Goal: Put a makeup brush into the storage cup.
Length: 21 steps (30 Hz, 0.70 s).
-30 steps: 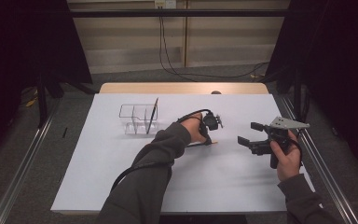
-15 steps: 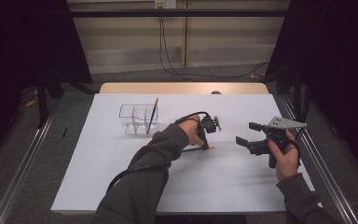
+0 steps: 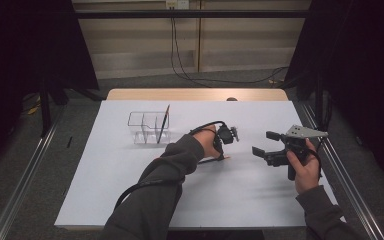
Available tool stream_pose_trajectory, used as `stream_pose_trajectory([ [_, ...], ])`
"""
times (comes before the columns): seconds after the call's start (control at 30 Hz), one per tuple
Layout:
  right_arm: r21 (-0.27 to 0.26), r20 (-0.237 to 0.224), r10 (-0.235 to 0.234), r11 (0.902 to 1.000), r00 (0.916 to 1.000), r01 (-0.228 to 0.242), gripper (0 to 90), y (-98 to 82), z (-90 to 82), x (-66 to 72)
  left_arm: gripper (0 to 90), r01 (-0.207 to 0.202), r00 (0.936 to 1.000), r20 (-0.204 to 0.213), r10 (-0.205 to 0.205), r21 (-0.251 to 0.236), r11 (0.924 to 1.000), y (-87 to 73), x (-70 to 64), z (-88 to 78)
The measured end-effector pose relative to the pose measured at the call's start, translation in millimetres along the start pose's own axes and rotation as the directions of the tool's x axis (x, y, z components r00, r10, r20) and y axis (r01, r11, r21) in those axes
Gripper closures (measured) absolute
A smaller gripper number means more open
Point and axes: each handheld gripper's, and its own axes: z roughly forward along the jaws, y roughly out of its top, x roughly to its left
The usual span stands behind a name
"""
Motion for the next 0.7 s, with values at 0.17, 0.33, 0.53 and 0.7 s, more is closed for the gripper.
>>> stream_pose_trajectory([
  [0.17, 0.003, 0.0, -0.001, 1.0, 1.0, 0.001, 8.5, -1.2, -1.0, -1.4, 84.1, 0.04, 0.9992, 0.006, -0.04, -0.023, 0.9989, -1.7, -2.3, 0.7],
  [0.33, 0.003, 0.007, 0.0, 1.0, 1.0, 0.0, 8.5, -1.5, -2.5, -1.5, 84.2, 0.026, 0.9996, 0.011, -0.026, 0.021, 0.9995, -3.2, -3.4, -2.1],
  [0.53, 0.0, 0.002, -0.002, 1.0, 1.0, 0.002, 8.5, -0.5, -1.8, -0.3, 84.2, 0.041, 0.9988, 0.026, -0.042, 0.016, 0.999, -8.3, -4.2, -4.3],
  [0.7, 0.002, 0.005, 0.001, 1.0, 1.0, -0.001, 8.5, -0.2, -0.6, 0.1, 84.2, 0.092, 0.9949, 0.045, -0.09, -0.032, 0.9952, -16.4, 0.5, -13.6],
])
